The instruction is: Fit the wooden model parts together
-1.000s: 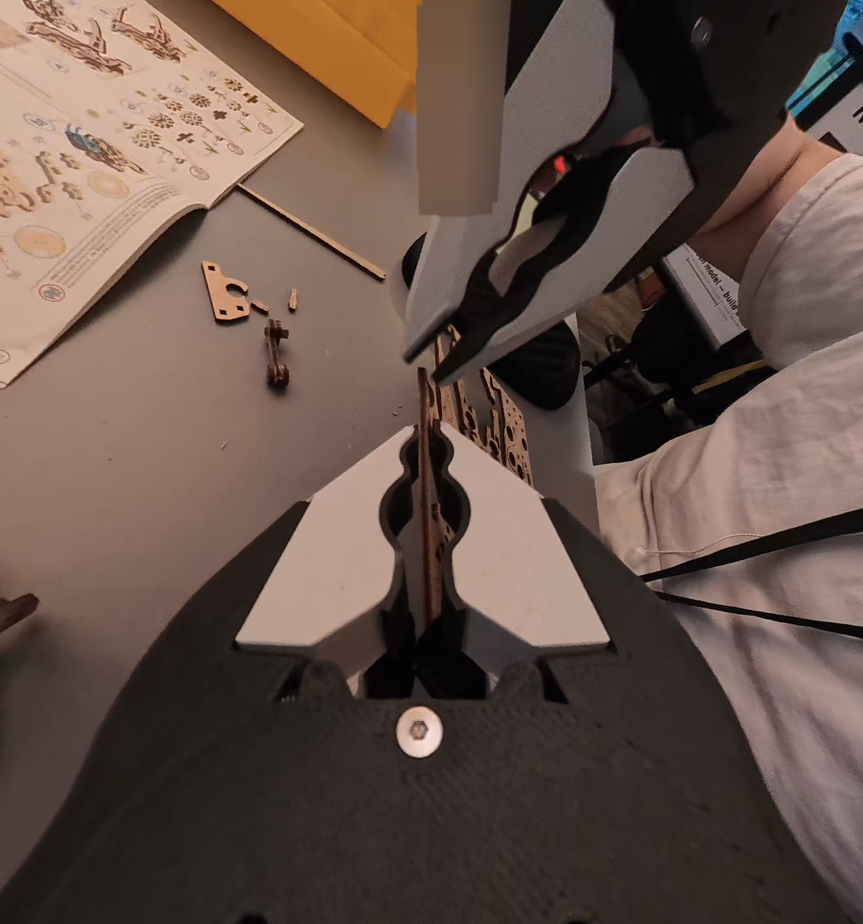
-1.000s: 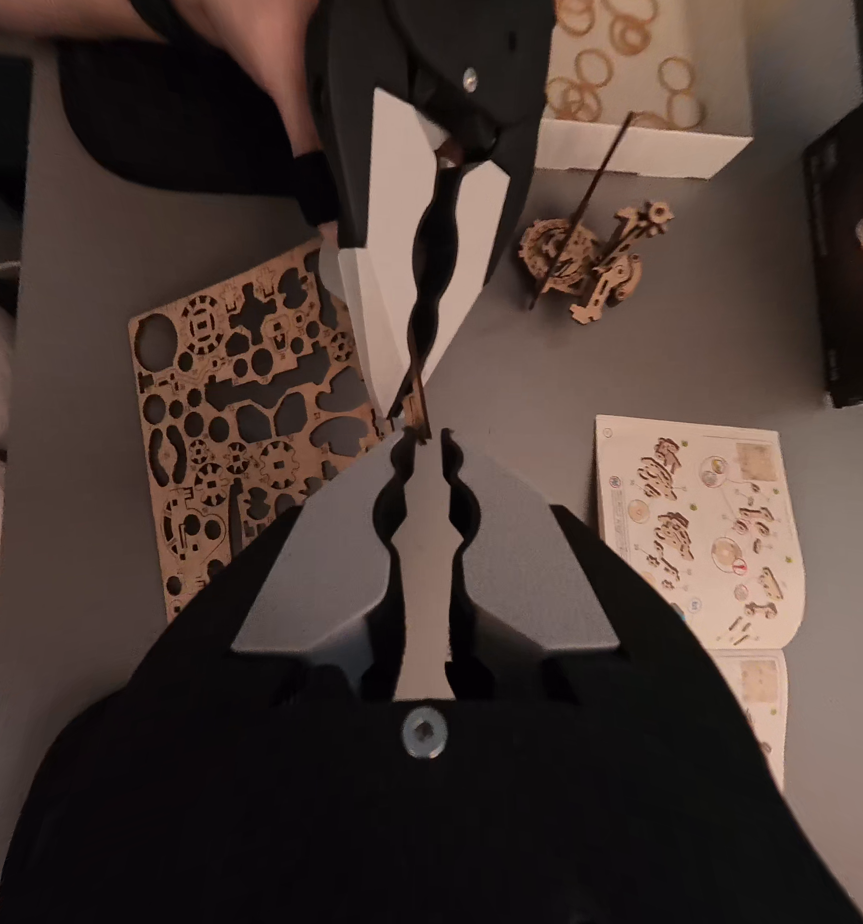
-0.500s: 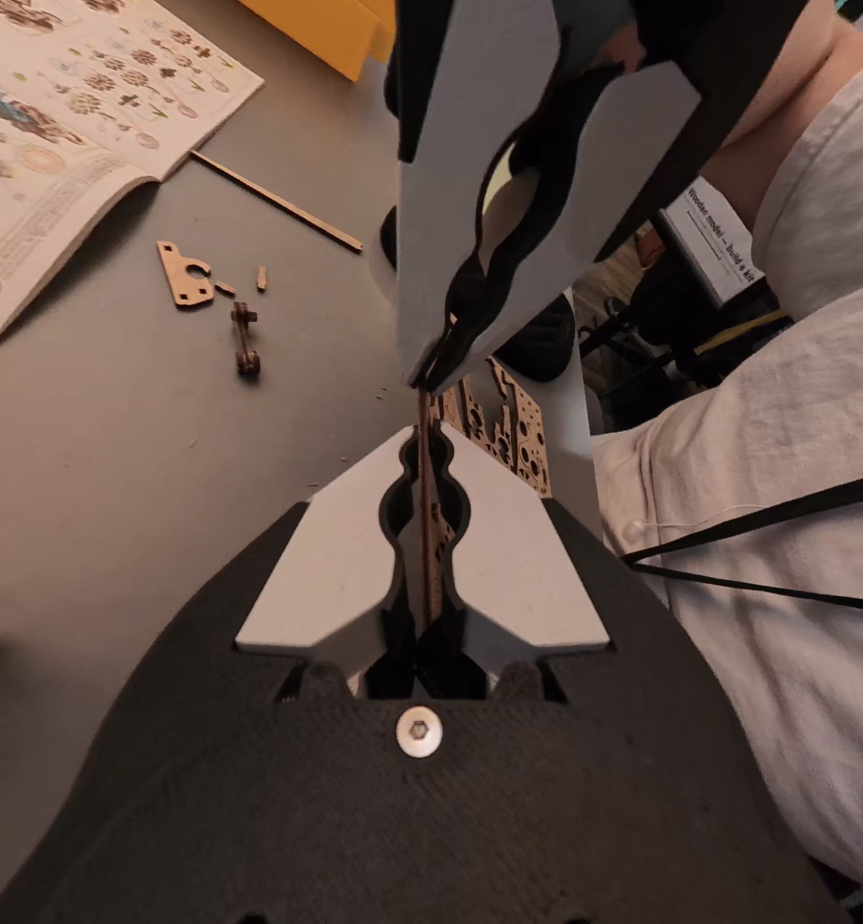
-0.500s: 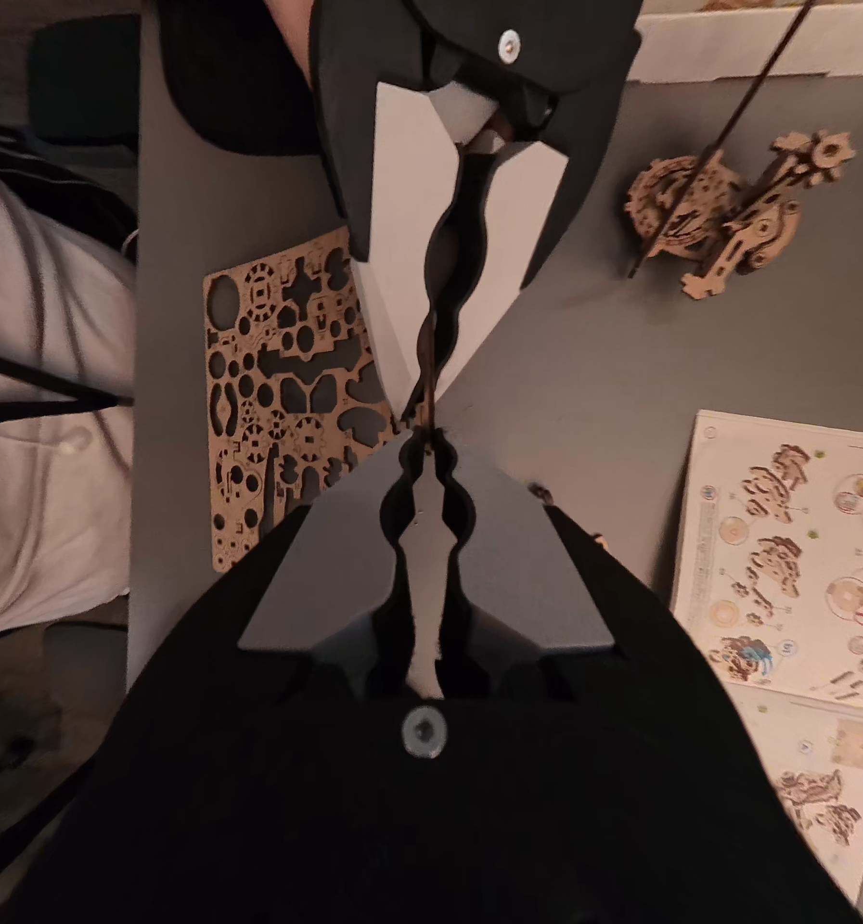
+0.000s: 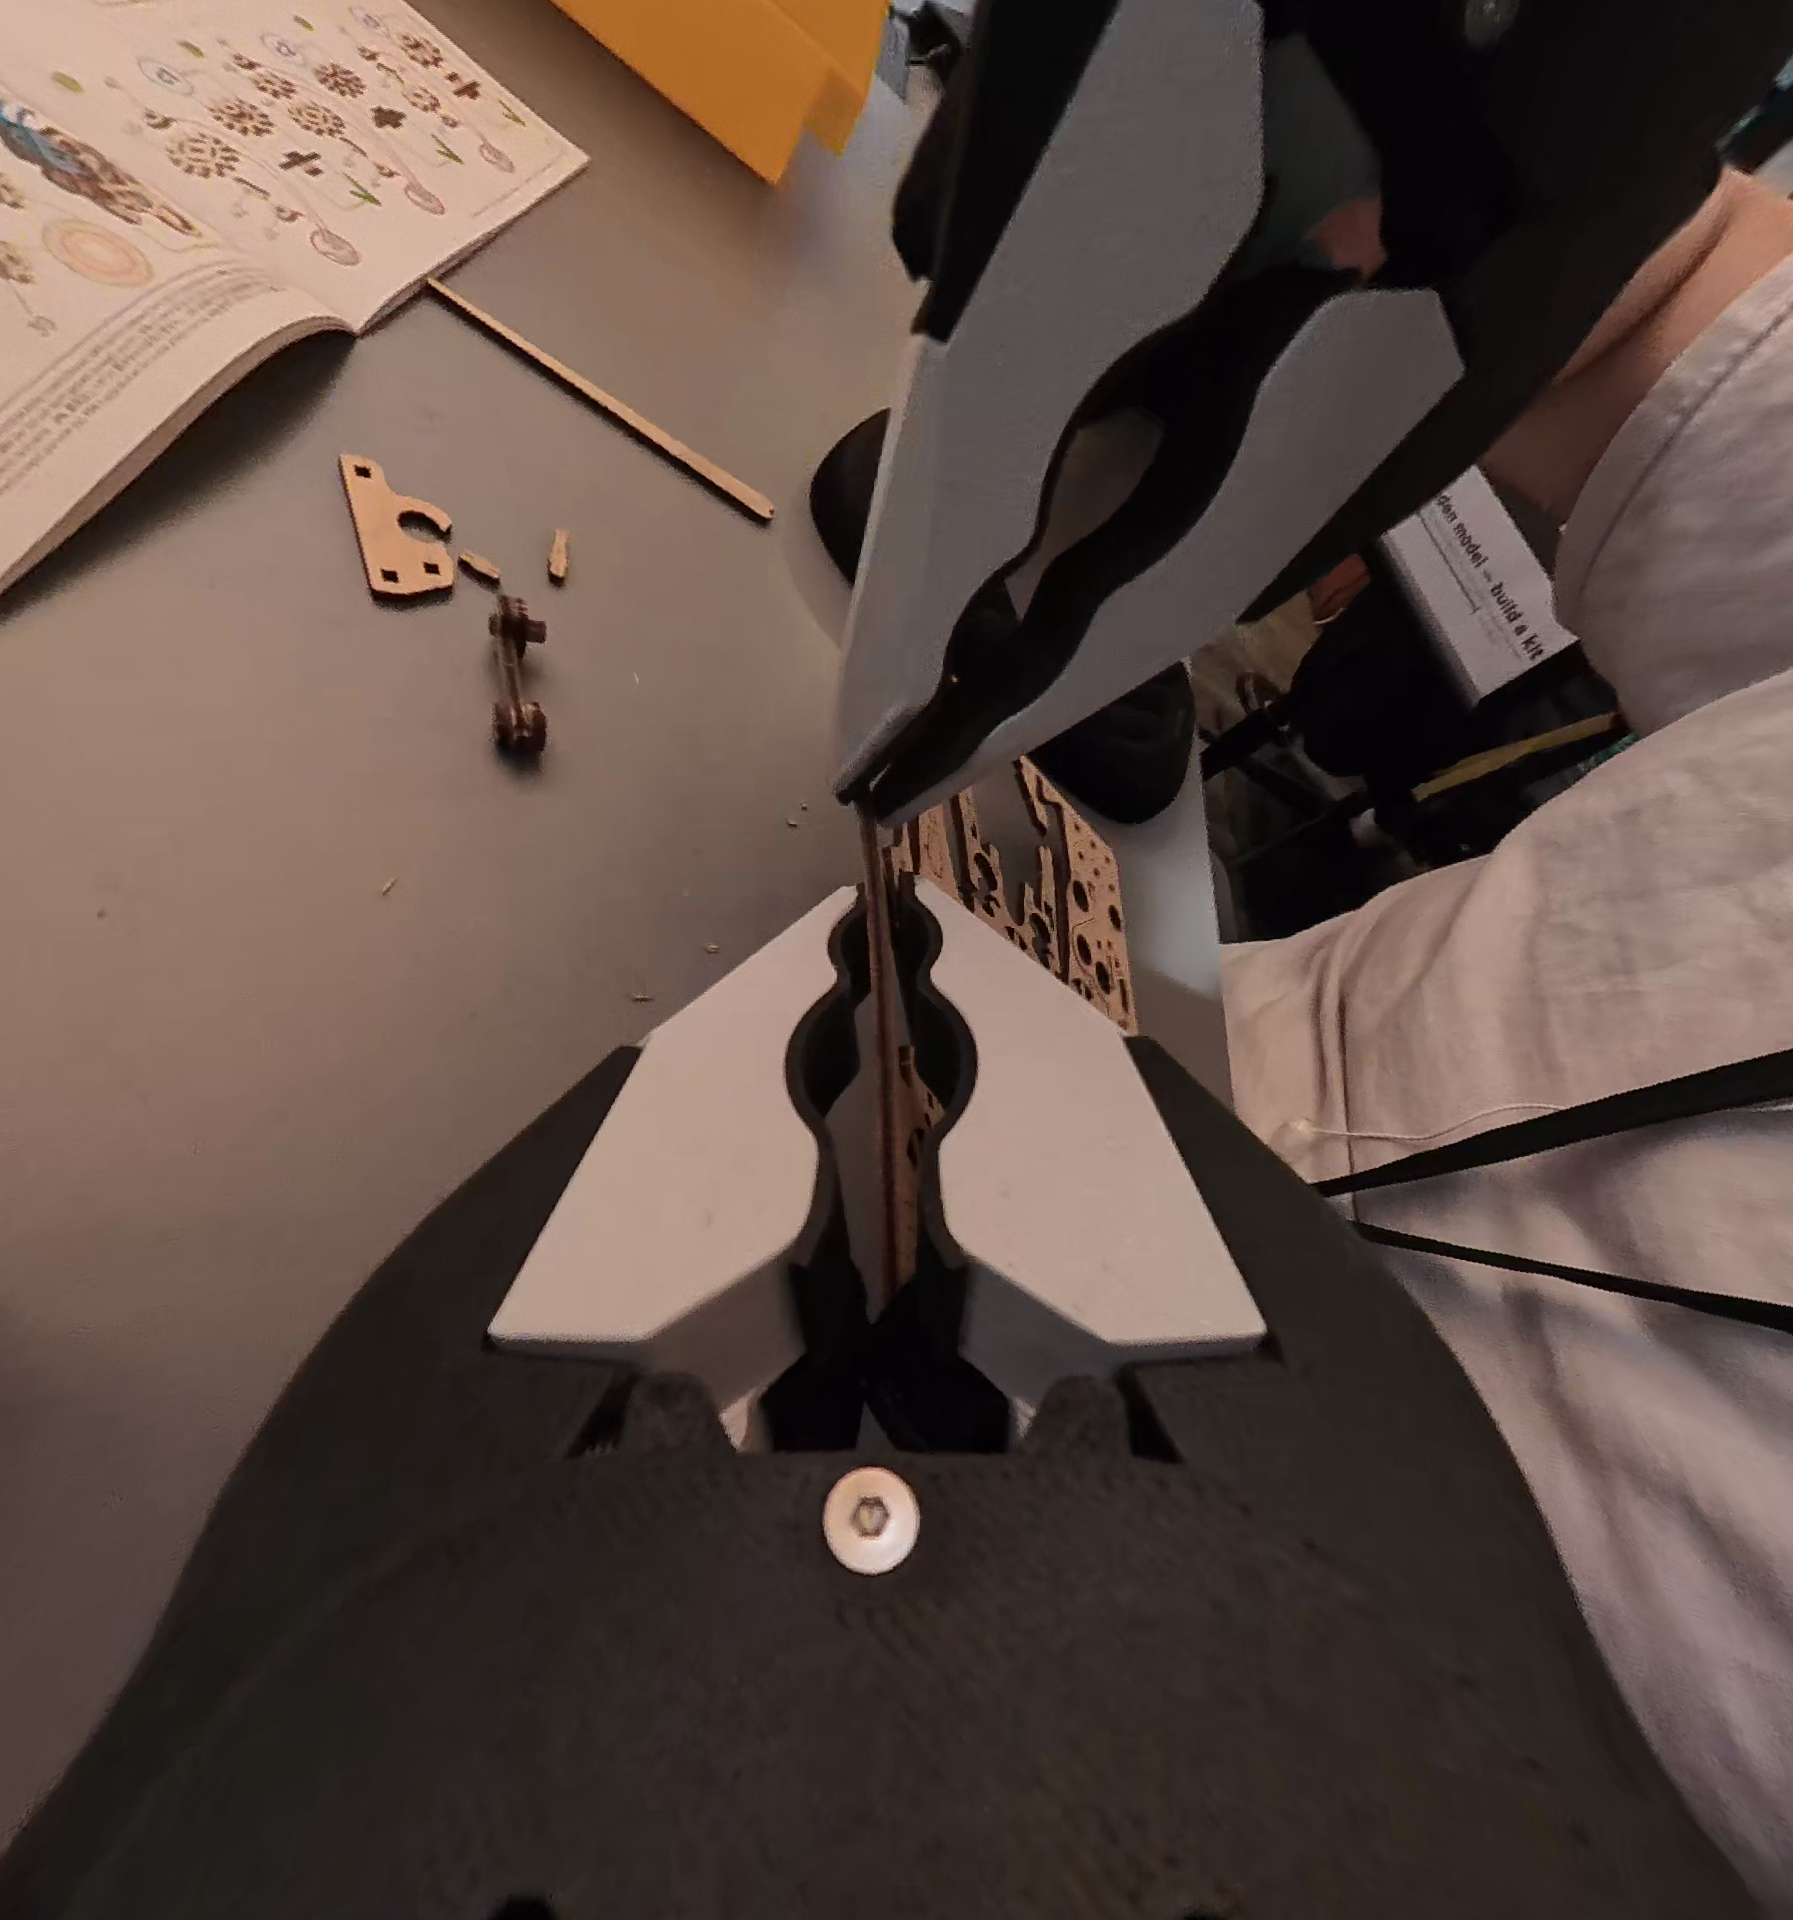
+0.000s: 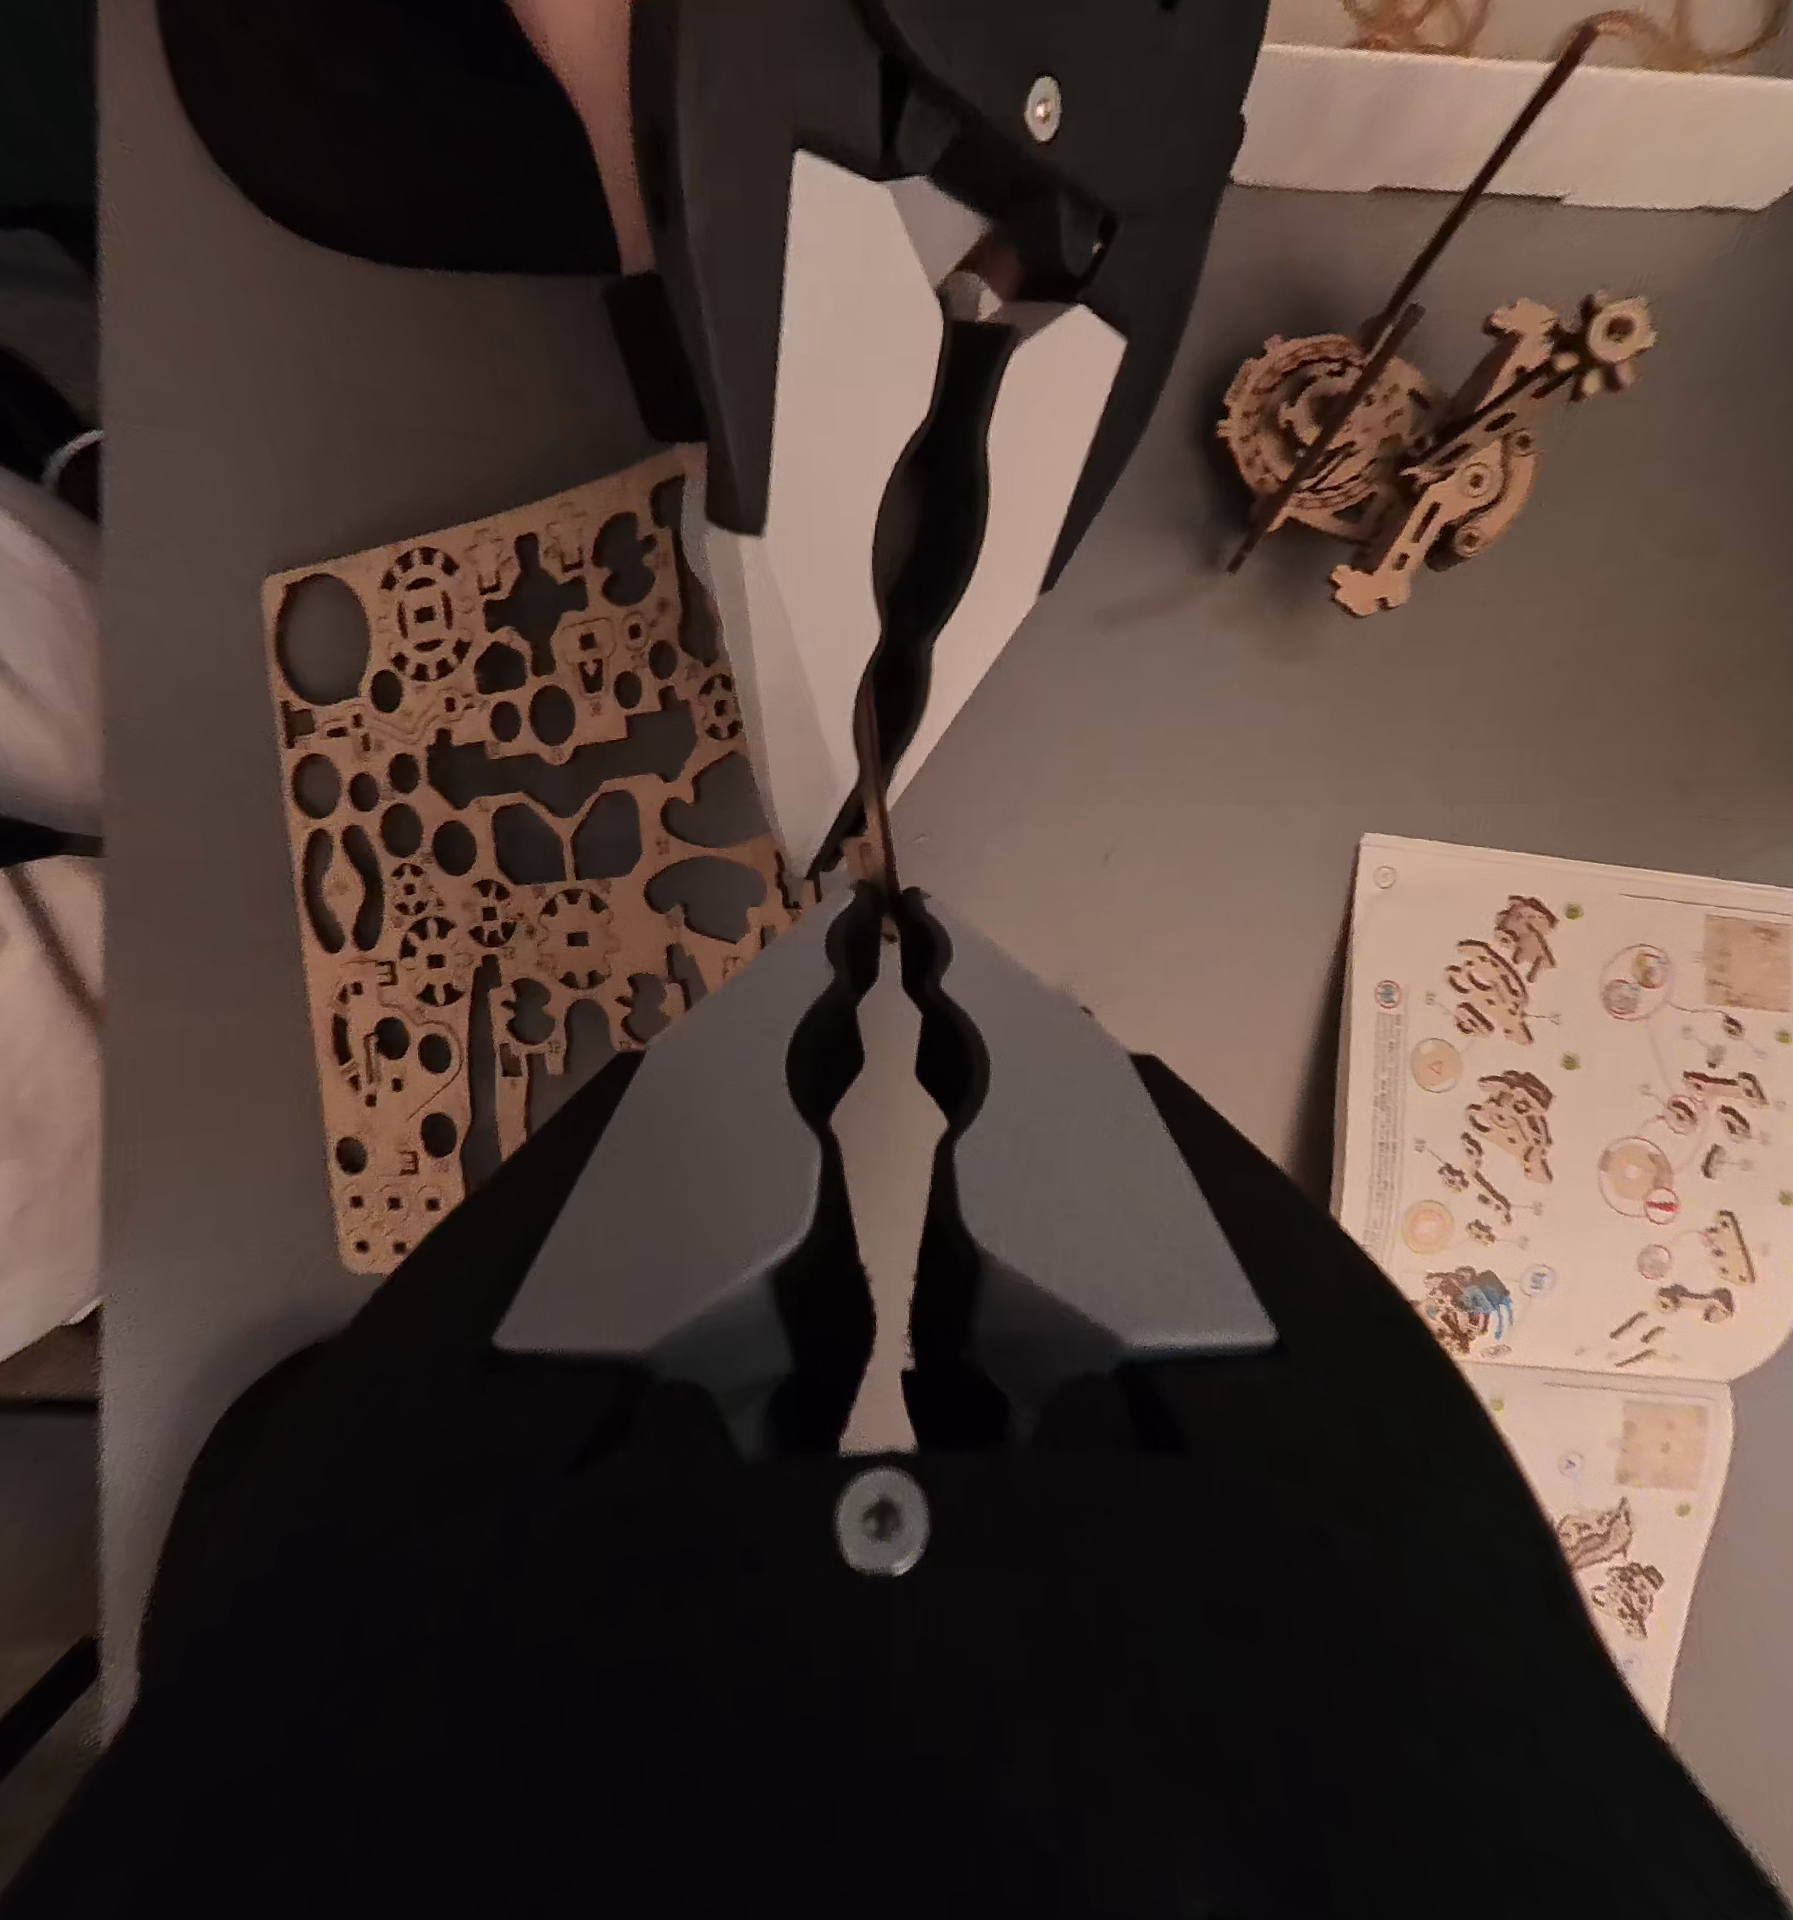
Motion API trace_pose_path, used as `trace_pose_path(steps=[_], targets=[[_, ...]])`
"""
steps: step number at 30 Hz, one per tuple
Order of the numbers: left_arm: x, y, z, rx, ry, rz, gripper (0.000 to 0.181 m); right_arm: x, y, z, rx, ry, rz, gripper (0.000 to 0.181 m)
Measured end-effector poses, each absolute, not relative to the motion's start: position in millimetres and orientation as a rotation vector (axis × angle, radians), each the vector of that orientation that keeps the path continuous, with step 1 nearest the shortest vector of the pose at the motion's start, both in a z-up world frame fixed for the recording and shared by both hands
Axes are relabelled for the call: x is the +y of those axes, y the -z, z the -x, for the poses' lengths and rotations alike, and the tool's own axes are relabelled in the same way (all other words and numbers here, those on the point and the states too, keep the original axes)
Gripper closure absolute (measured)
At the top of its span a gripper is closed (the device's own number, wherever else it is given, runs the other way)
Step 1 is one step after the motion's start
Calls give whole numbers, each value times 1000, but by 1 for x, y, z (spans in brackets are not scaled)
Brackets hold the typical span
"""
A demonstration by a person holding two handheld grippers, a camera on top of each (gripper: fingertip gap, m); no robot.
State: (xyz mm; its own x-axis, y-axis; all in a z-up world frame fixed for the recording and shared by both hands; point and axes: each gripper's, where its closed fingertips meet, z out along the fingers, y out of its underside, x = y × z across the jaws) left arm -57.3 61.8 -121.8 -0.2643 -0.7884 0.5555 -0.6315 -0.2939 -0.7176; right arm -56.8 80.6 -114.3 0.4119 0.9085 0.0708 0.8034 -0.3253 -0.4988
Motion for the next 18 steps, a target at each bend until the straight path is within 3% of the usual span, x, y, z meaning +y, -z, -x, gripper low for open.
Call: trace_pose_path(steps=[10,18], targets=[[67,140,56,1780,1518,1891,180,88,133,54,-1415,37,2090,180],[56,129,59,1853,1619,1809,179,73,116,57,-1331,-348,2109,180]])
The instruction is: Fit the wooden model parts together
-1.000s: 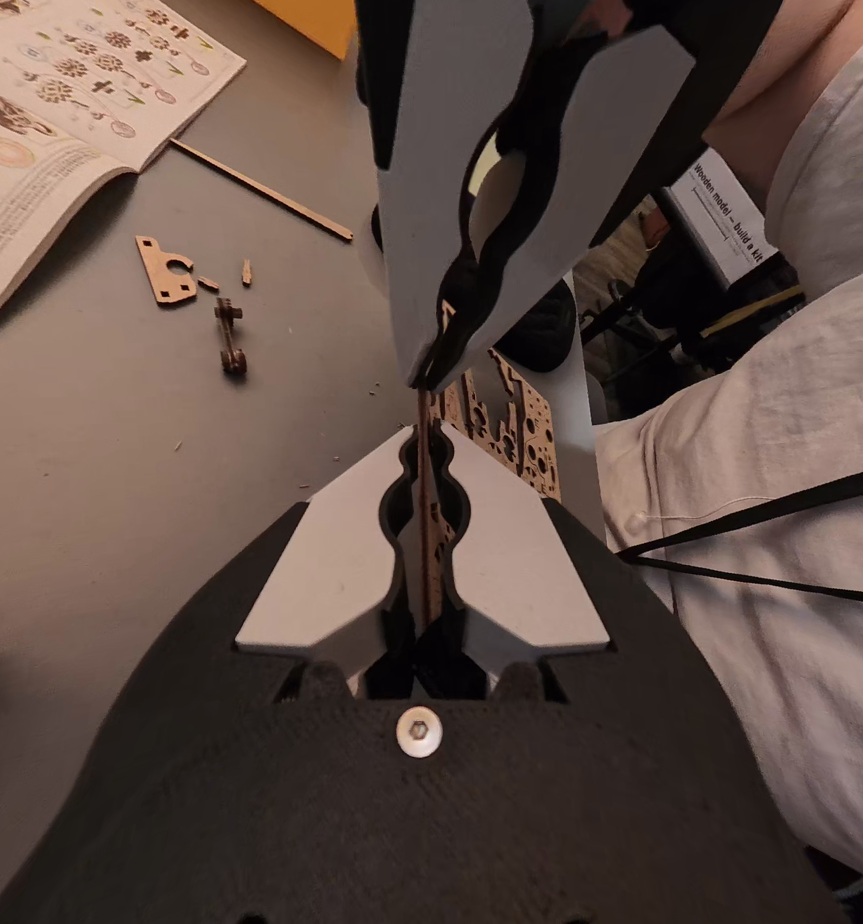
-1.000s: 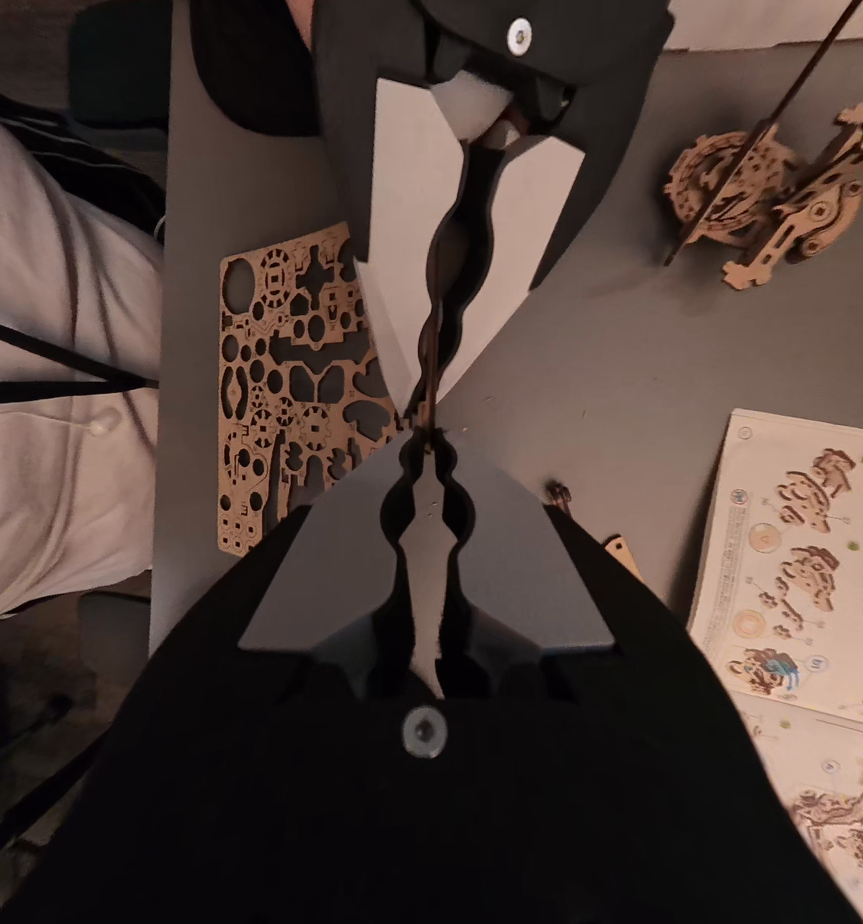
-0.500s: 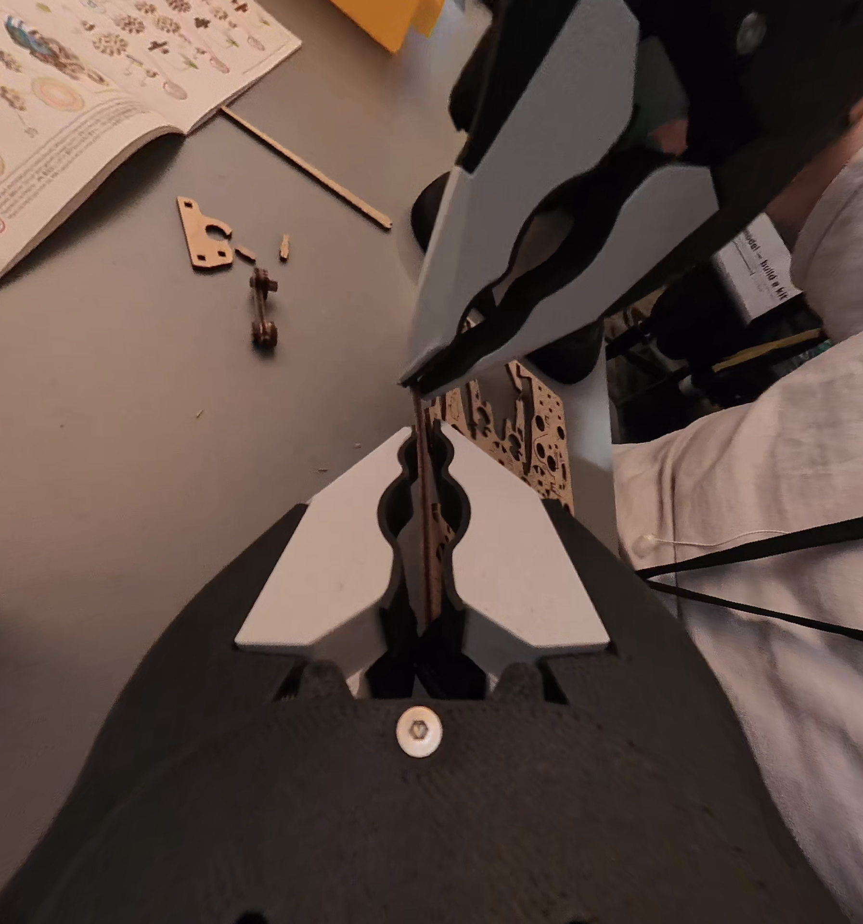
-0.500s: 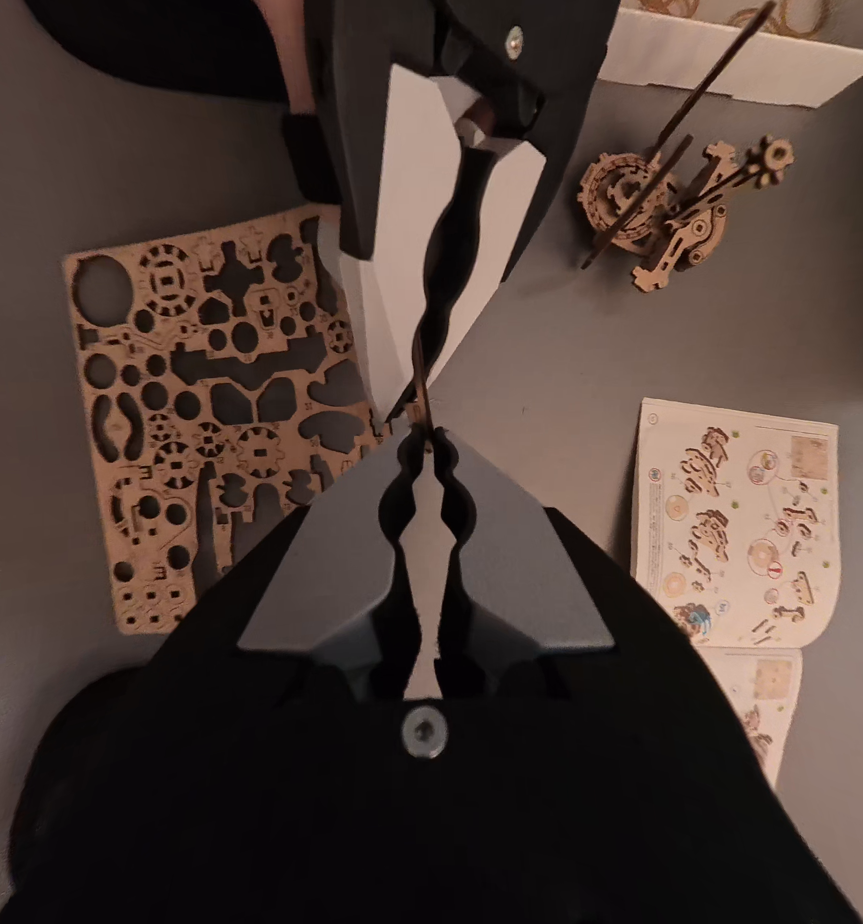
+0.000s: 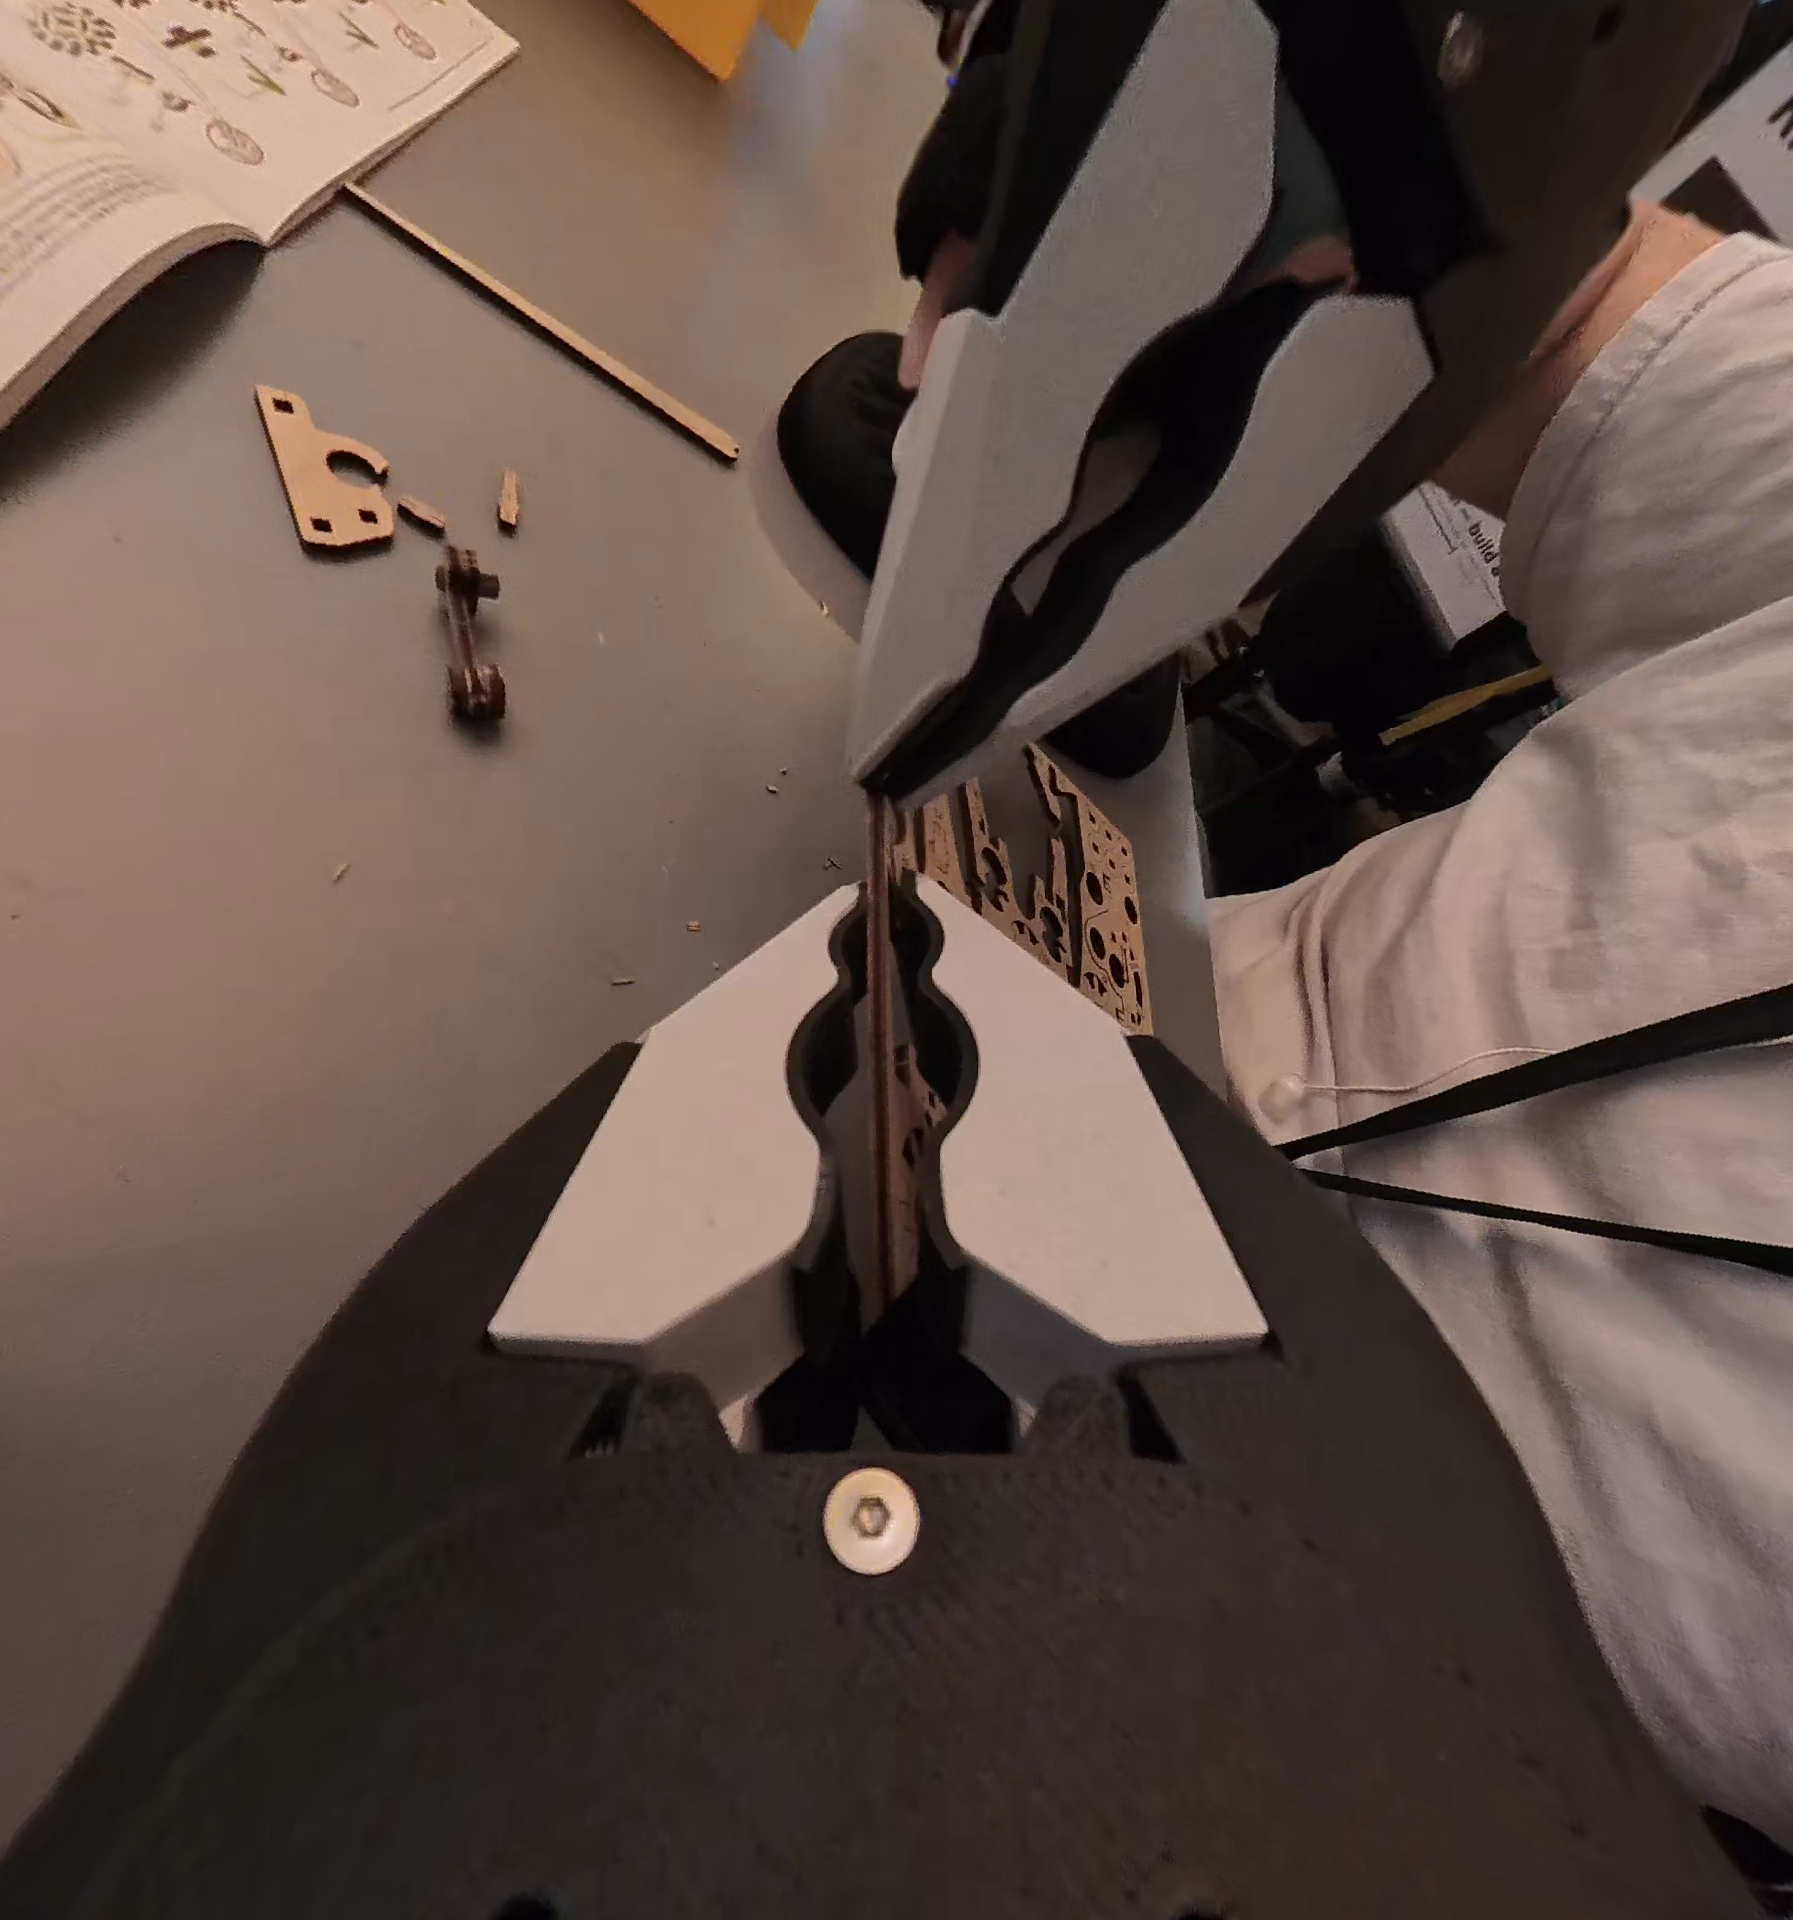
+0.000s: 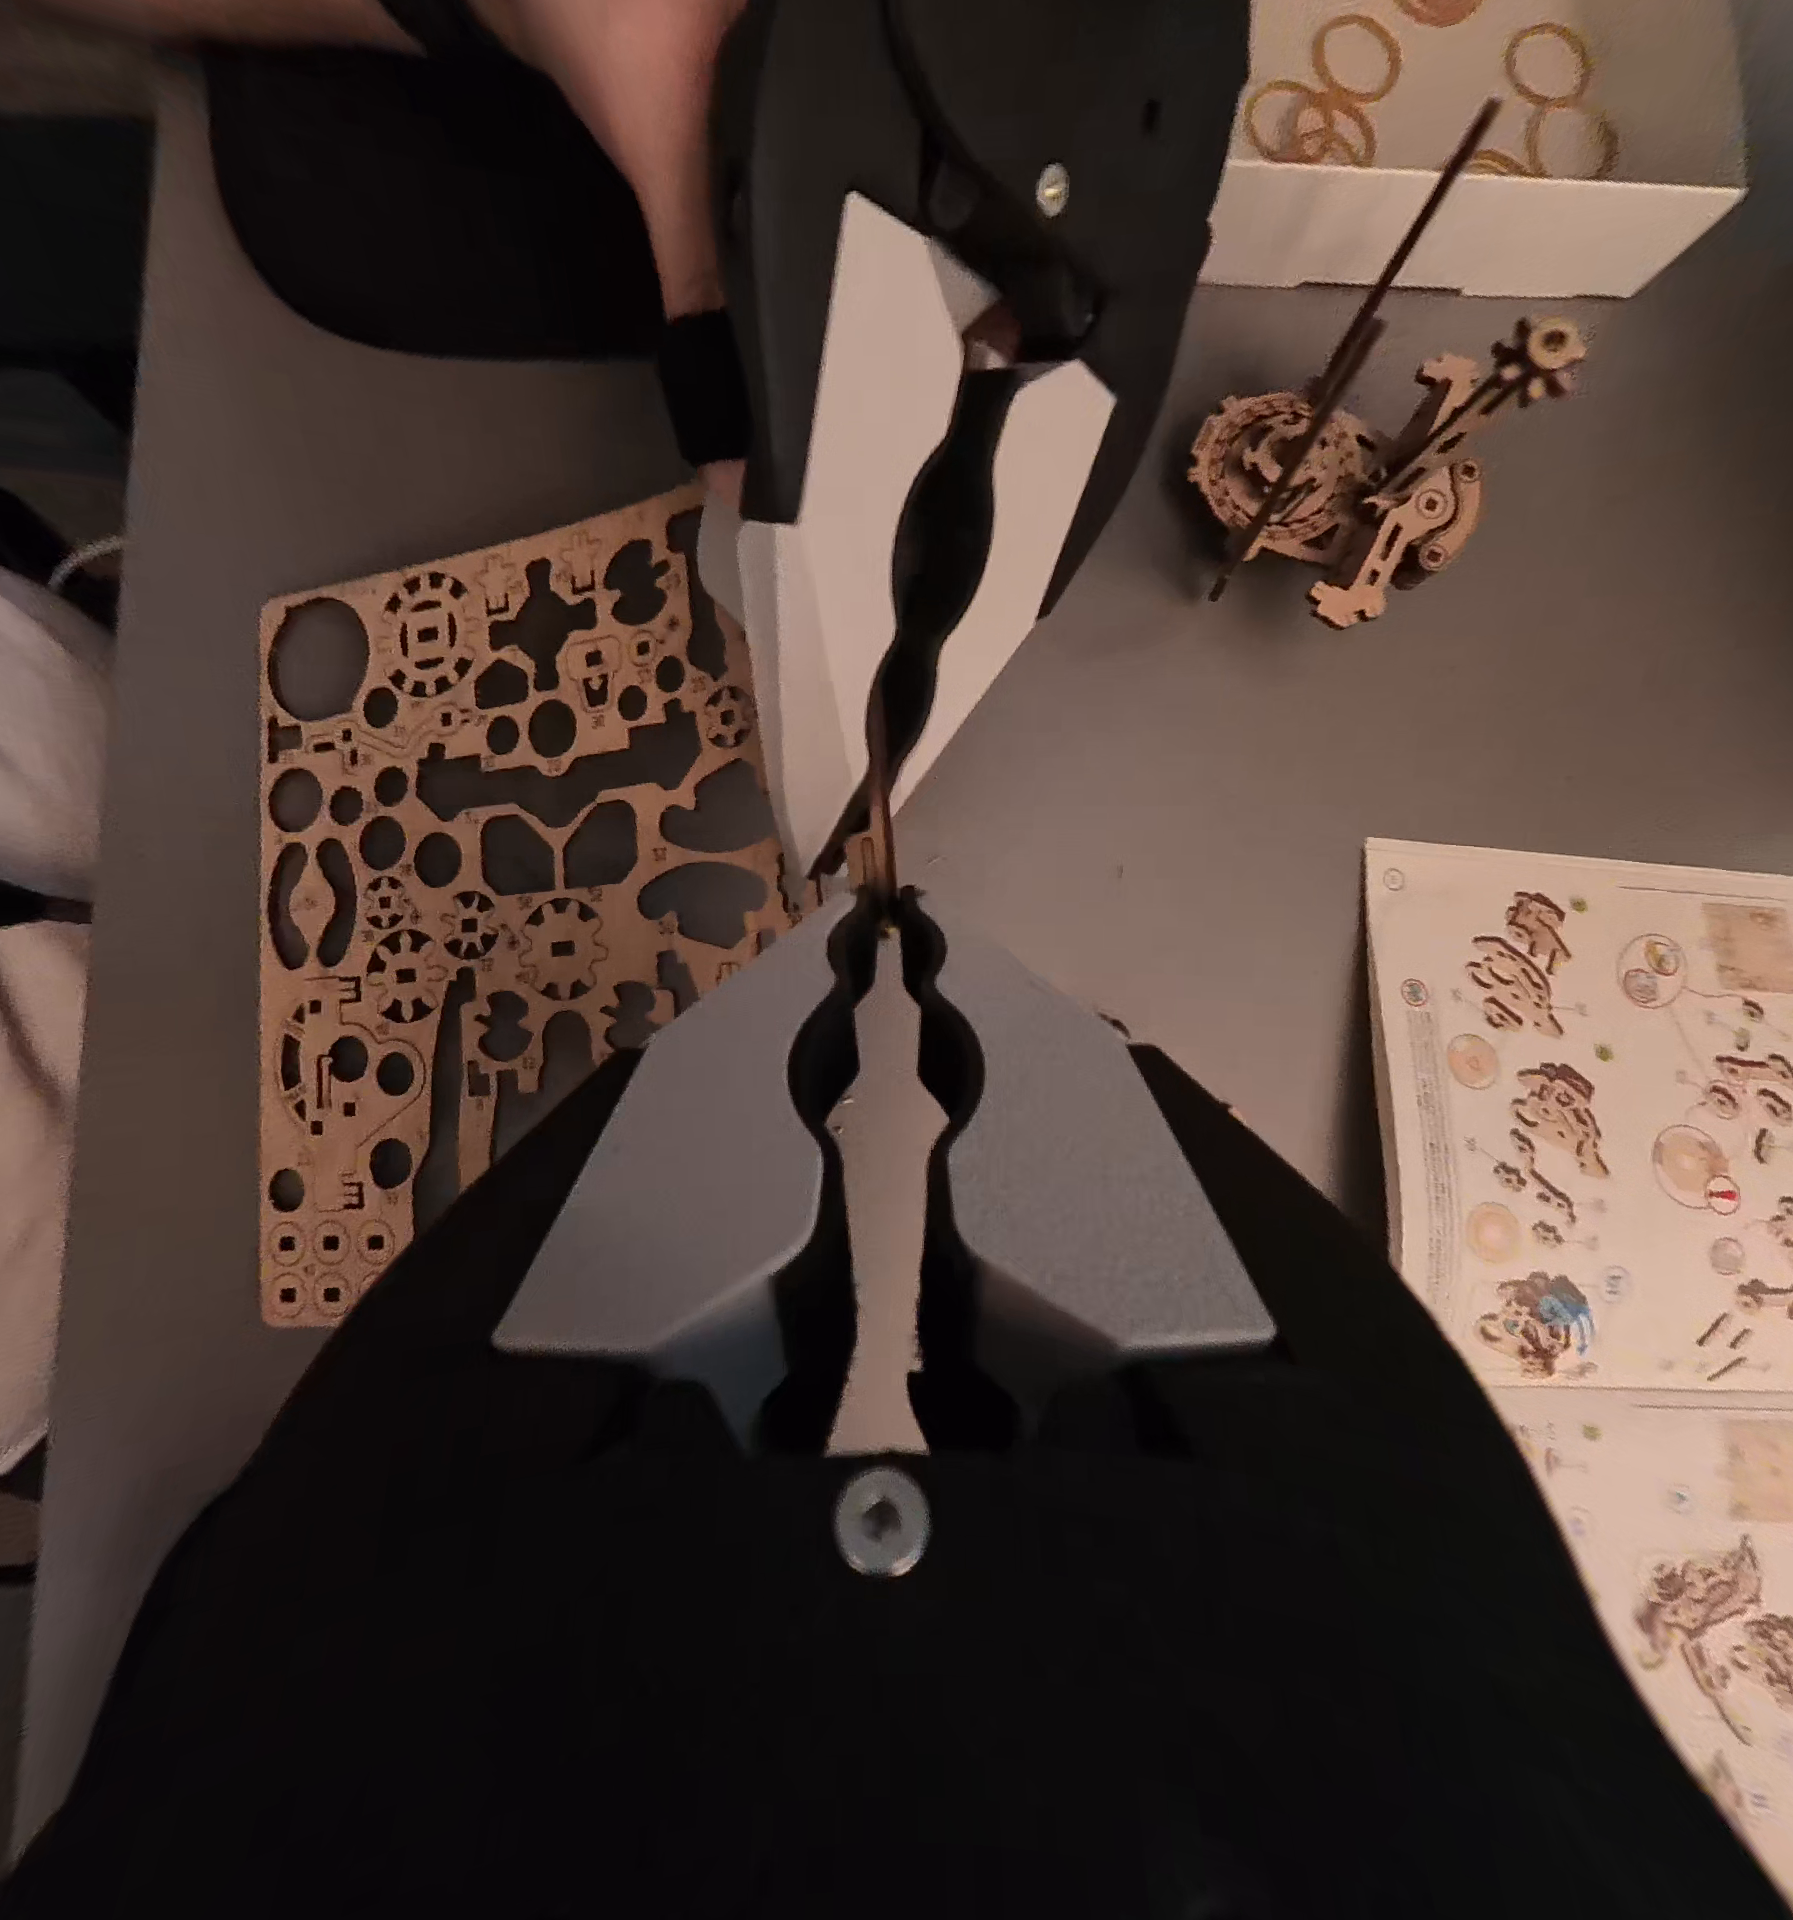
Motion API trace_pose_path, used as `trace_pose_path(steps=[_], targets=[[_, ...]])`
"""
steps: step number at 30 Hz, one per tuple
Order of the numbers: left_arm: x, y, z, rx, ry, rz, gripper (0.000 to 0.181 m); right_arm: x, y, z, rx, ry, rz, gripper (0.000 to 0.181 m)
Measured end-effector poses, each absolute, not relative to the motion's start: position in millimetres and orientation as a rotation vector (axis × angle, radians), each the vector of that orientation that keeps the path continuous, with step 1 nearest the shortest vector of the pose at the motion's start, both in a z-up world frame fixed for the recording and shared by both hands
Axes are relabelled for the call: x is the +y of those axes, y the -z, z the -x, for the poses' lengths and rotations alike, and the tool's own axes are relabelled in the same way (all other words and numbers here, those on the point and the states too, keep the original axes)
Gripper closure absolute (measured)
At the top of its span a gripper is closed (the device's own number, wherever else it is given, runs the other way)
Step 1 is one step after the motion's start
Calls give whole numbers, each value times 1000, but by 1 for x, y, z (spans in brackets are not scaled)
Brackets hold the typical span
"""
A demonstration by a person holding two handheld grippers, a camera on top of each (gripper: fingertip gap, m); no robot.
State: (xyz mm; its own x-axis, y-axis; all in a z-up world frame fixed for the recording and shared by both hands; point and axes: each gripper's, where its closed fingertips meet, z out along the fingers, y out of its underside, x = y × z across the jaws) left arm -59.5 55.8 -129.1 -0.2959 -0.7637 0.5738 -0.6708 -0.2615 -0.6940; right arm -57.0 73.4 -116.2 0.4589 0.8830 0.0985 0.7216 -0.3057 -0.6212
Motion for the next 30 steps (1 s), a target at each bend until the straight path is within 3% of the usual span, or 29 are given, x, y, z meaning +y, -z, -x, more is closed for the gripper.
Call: trace_pose_path(steps=[30], targets=[[57,130,60,1835,1640,1837,179,74,122,65,-1460,-503,2318,177]])
